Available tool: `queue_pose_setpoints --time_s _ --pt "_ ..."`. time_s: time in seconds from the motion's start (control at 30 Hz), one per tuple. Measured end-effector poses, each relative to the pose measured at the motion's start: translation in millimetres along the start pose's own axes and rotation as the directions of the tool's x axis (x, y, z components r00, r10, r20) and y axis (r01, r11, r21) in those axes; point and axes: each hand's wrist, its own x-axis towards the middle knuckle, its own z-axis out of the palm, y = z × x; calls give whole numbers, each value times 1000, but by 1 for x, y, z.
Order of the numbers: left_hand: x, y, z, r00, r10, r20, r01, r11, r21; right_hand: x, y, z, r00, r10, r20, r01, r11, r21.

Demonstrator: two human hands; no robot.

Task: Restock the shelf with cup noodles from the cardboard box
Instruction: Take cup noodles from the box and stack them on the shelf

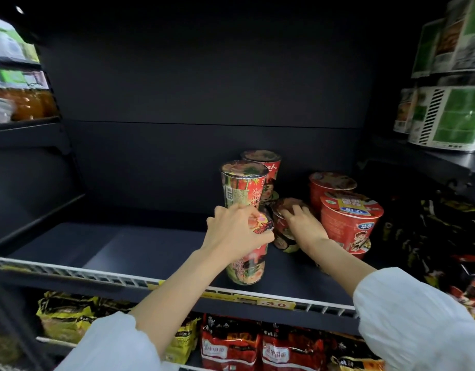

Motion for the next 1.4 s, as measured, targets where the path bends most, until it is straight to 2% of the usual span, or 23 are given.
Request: queue_pose_setpoints --time_s 0.17,0.37,0.6,0.67,0.73,0.8,0.93,1.0,1.1,1.17,1.27,1.33,1.4 --pt "1 -2 -1 1000 -1 -12 1 999 50 2 -7 -1 996 -81 -31 80 996 -35" --pt "3 7 3 1000 -12 9 12 999 39 11 -9 -6 994 92 58 -89 995 -54" --pt "5 11 4 1000 -15 13 15 1000 20 30 -5 -8 994 98 47 -97 995 -28" --pt "6 11 3 1000 -19 9 19 1000 -12 32 -5 -7 990 103 94 -101 995 -25" --pt "6 11 3 1000 -21 8 21 998 -51 30 -2 -13 969 121 214 -133 990 47" --pt "7 12 4 1000 -14 11 15 995 -99 25 2 -23 969 89 231 -133 975 180" --pt "12 19 7 999 9 43 3 965 -262 -1 8 -56 994 -106 -2 97 899 427" --pt "14 26 5 998 23 55 -3 939 -345 -23 15 -72 975 -215 64 153 847 509" --pt "18 38 -2 999 47 22 -33 907 -420 -54 21 -91 932 -307 195 77 691 719" --pt "25 46 -7 998 67 -18 -68 886 -459 -65 19 -97 955 -259 146 53 633 772" --pt "38 58 -13 992 79 -99 -117 862 -493 -60 18 -101 991 -96 -91 132 714 687" --pt "48 64 -17 981 99 -164 -162 887 -432 -52 21 -105 981 -18 -192 142 744 652" --pt "55 70 -22 968 154 -197 -204 940 -272 -40 26 -105 971 51 -233 114 758 642"
